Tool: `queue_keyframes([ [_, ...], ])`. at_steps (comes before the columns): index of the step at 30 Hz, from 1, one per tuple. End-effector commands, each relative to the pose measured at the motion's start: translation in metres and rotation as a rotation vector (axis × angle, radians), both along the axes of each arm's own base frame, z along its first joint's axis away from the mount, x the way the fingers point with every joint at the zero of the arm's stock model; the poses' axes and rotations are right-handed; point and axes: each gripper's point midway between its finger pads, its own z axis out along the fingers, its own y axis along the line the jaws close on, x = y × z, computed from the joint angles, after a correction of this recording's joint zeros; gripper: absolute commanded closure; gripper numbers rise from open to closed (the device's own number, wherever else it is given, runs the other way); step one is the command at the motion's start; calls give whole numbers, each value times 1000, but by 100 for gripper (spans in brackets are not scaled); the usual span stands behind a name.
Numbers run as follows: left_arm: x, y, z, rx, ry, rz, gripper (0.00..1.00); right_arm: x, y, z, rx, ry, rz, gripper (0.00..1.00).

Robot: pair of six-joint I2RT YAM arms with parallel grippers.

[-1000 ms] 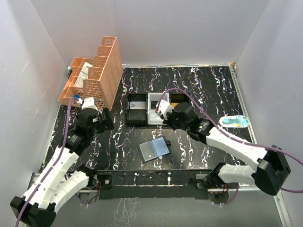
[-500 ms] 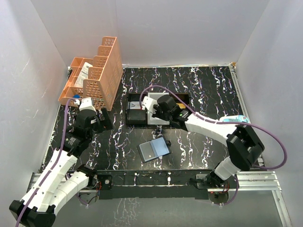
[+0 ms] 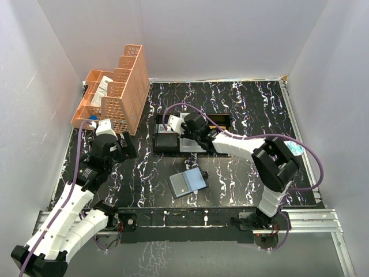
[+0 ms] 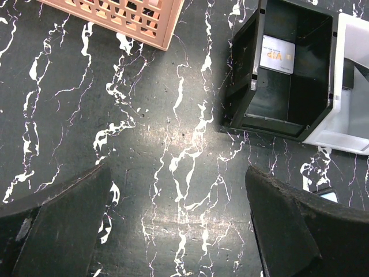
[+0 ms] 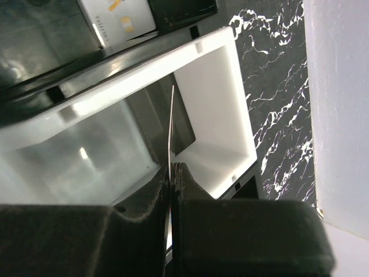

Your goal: Take the credit cards out of the card holder

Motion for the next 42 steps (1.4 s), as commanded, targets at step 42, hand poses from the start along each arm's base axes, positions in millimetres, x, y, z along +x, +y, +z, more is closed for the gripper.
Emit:
queue_keyframes([
  [42, 0, 0, 9, 1, -40, -22, 1, 73, -1, -26, -121, -96, 30, 93],
])
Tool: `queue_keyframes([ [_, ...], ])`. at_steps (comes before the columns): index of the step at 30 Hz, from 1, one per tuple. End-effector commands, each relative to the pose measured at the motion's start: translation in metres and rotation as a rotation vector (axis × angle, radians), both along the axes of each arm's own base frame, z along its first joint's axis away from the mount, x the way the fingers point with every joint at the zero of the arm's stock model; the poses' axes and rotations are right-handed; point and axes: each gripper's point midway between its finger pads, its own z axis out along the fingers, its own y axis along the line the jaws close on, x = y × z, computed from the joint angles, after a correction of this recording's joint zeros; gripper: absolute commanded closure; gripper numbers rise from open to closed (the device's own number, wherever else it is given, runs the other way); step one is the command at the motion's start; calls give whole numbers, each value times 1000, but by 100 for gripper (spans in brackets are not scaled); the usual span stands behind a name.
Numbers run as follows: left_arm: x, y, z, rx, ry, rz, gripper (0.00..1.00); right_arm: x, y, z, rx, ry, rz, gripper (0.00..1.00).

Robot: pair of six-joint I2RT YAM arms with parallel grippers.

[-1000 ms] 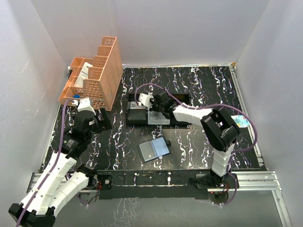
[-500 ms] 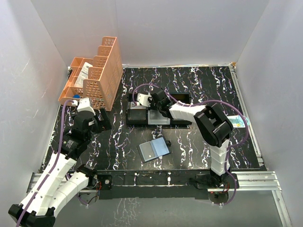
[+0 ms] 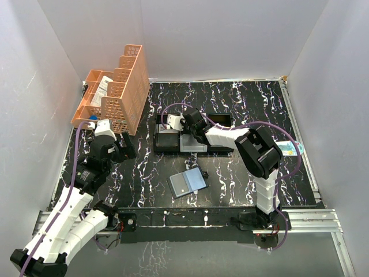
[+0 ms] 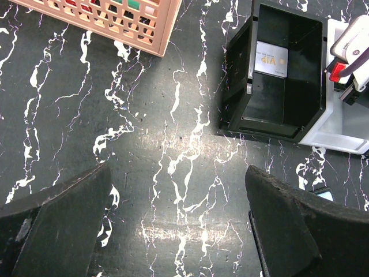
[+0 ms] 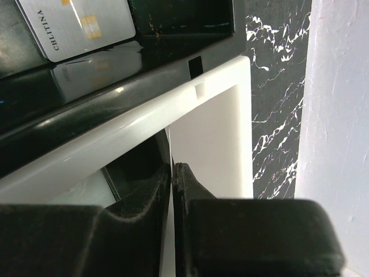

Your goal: Take the credit cards out of the card holder

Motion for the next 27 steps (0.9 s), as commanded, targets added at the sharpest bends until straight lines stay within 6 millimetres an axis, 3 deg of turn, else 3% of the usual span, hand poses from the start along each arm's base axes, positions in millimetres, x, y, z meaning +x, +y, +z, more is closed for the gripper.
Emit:
queue_keyframes([
  [1, 1, 0, 1, 6, -4, -9, 1, 12, 1, 14, 9, -61, -13, 93],
  [15, 2, -1, 1, 4, -5, -16, 1, 12, 0, 6, -15, -62, 11, 93],
  [27, 2, -3, 1, 2, -5, -25, 1, 11, -6, 2, -14, -65, 7, 80],
])
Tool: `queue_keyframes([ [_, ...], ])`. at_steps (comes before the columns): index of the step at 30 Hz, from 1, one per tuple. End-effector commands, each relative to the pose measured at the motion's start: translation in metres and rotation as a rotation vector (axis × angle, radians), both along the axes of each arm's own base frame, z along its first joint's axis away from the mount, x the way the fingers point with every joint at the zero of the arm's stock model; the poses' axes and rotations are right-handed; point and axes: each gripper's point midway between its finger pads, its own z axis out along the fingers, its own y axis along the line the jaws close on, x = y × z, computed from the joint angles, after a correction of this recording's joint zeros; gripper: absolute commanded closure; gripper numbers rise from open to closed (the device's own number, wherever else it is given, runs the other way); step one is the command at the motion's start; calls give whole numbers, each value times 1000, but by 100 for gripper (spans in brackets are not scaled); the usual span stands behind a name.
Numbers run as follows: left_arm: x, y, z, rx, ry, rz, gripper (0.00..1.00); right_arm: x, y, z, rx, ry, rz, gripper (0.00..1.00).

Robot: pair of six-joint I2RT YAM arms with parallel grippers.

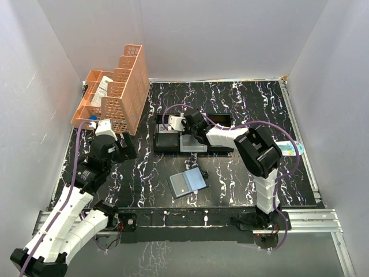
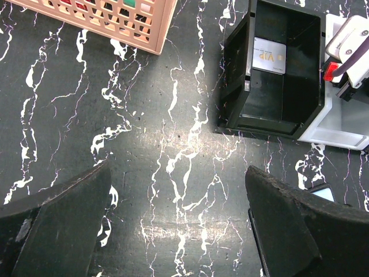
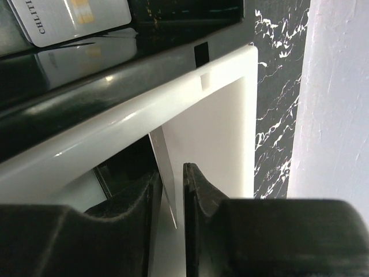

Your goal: Take the credit cards out of the card holder

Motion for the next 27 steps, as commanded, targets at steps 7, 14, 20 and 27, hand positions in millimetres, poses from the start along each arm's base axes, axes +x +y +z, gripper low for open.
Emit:
queue_keyframes([
  [7, 2, -1, 2, 3, -12, -11, 1, 0, 2, 9, 53, -31, 11, 73],
  [14, 2, -1, 1, 4, -9, -12, 1, -7, 6, 9, 81, 13, 33, 63],
  [20, 2, -1, 0, 5, -5, -14, 1, -11, 9, 8, 101, 52, 43, 60],
  [27, 2, -2, 0, 4, -4, -16, 1, -14, 11, 6, 114, 73, 53, 59],
])
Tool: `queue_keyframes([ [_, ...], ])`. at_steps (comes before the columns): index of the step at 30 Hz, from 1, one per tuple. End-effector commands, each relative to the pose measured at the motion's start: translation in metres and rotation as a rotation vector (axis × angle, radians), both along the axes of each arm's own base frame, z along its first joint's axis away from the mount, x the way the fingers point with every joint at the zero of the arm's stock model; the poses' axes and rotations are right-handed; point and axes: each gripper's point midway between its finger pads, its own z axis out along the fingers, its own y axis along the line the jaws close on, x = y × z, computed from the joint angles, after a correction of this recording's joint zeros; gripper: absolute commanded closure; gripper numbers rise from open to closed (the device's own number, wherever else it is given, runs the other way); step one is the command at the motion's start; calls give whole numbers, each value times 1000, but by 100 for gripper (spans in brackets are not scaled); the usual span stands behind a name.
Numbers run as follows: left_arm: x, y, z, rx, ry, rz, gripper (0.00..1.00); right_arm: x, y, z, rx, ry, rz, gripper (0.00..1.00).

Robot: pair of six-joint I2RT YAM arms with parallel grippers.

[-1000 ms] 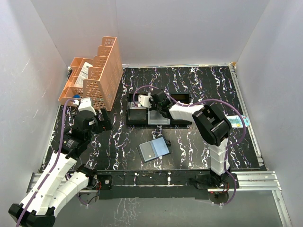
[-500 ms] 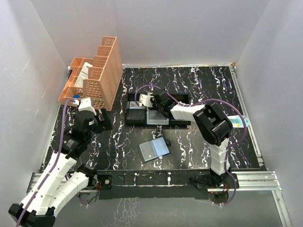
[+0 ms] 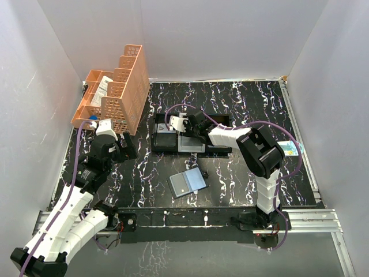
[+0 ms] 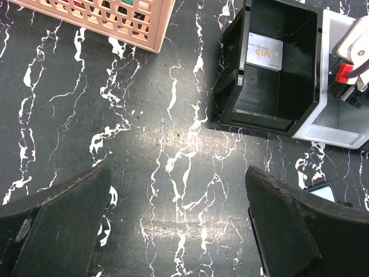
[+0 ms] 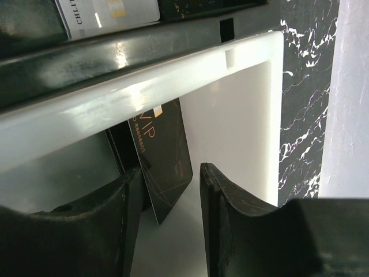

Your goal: Take the credit cards out of the card holder

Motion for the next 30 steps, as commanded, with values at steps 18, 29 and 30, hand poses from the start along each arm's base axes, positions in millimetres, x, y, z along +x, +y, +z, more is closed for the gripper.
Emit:
queue_keyframes([
  [18, 2, -1, 0, 5, -4, -10, 1, -6, 9, 12, 31, 39, 43, 48],
  [29, 2, -1, 0, 5, -3, -11, 1, -6, 16, 28, 82, 22, 58, 47],
  [30, 2, -1, 0, 5, -3, -11, 1, -7, 16, 28, 83, 25, 62, 47],
])
